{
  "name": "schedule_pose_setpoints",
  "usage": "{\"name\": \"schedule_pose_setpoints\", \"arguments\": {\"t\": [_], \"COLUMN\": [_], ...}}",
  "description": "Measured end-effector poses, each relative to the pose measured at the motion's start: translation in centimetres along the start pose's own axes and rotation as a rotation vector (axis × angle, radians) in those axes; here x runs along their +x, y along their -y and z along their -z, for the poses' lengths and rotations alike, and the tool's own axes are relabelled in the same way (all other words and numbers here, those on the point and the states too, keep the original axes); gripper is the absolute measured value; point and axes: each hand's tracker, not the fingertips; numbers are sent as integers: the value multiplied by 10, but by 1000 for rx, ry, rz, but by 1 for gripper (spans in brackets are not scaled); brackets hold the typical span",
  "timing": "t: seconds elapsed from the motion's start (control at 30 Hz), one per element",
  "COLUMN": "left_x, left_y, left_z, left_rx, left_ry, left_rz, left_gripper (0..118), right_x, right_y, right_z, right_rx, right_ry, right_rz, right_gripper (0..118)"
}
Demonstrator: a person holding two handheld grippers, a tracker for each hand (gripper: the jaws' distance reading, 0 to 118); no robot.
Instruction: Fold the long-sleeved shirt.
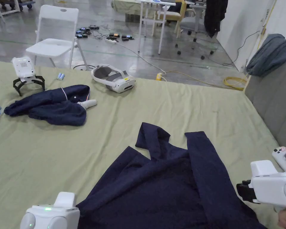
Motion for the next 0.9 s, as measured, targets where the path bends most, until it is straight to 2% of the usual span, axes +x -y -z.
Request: {"name": "schedule_pose_setpoints", "arguments": {"t": [0.2,0.3,0.33,0.37,0.4,0.43,0.47,0.53,0.6,0.8,0.83,0.9], "left_x": [-10,-12,-11,-11,-11,-10,-10,-10,-11,-10,-9,-8], "left_y": [3,3,4,4,3,3,3,4,3,0,-1,-3], "left_z": [-34,-45,-46,-46,-44,-43,-43,-39,-39,-38,-38,-37], "left_rx": [92,108,108,105,98,95,92,87,83,71,69,68], "left_ry": [4,18,22,29,31,31,30,26,23,23,22,15], "left_rz": [-56,-75,-76,-86,-98,-102,-107,-124,-139,-151,-152,-139], "left_gripper": [14,14,14,14,14,14,14,14,14,14,14,14], "right_x": [-33,-51,-60,-67,-75,-83,-93,-108,-115,-124,-121,-107], "right_y": [-99,-149,-166,-180,-192,-201,-206,-213,-215,-192,-193,-196], "right_z": [21,52,71,90,110,129,151,186,229,291,292,298], "right_rx": [72,67,47,12,-18,-53,-100,-162,-204,-373,-360,-423], "right_ry": [-58,-88,-119,-163,-194,-204,-209,-215,-162,-88,-140,-185], "right_rz": [-140,-206,-238,-271,-298,-329,-357,-417,-459,-590,-511,-362], "right_gripper": [4,4,9,26,68,95,111,106,103,105,103,93]}}
